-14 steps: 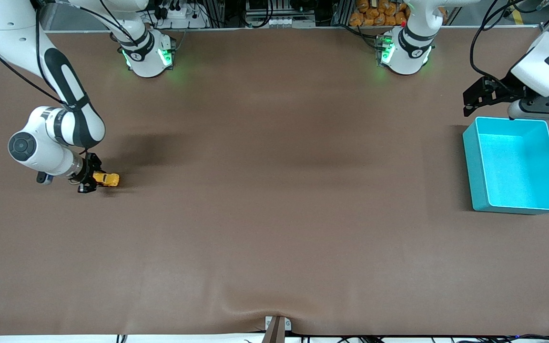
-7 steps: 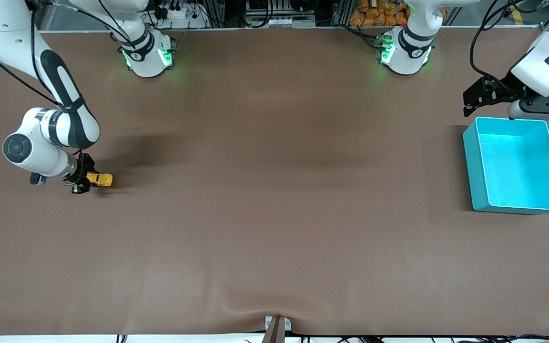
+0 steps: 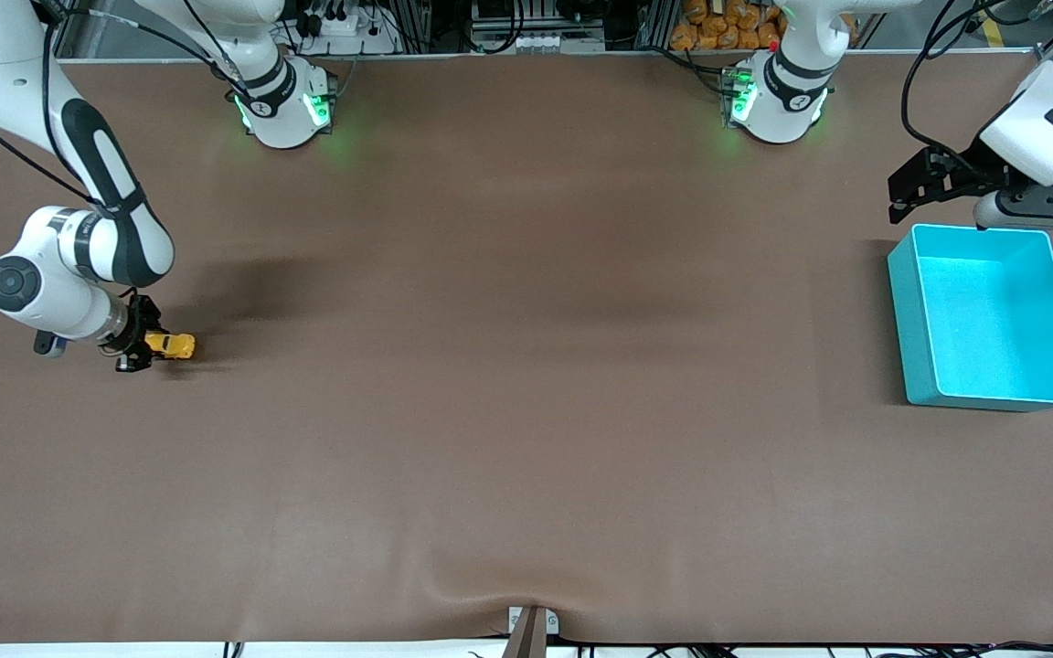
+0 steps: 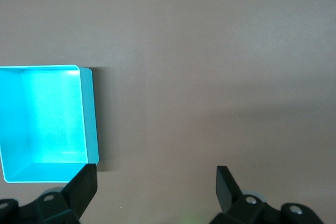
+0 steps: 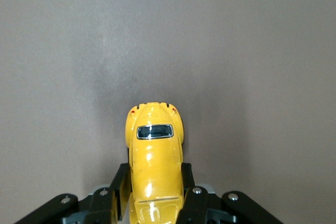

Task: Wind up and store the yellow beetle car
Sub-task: 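Drag the car backward along the table with the right gripper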

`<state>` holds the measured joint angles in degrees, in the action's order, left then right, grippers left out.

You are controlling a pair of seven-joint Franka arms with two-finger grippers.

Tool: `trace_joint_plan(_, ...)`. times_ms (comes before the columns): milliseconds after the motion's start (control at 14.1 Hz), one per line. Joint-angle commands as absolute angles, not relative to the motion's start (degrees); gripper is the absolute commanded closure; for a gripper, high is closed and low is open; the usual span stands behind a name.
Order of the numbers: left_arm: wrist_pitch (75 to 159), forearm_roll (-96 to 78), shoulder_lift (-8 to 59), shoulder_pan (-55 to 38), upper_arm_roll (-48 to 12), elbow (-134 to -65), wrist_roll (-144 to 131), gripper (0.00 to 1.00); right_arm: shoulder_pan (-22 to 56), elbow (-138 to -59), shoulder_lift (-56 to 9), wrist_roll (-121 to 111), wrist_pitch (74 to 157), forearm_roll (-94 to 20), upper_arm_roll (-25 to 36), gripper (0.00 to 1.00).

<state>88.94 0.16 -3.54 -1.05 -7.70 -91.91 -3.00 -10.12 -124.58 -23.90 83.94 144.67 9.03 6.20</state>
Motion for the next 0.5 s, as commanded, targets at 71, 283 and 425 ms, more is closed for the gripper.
trace_joint_plan(71,89.2,-0.2,-3.3,-0.5,-7.9,-91.1,-2.5,0.0,-12.6,-121.6,-31.7,82.5,149.9,10.9,5.7,0.84)
trace_joint_plan(283,89.2,-0.2,-3.3,-0.5,-7.8,-91.1,-2.5,0.0,-13.9,-120.7,-32.6,80.8,150.0,11.0,5.8,0.84)
trace_joint_plan(425,89.2,-0.2,-3.3,-0.5,-7.7,-91.1,-2.5,0.0,-15.2,-120.1,-33.4,78.8,151.3,11.0,5.8,0.84)
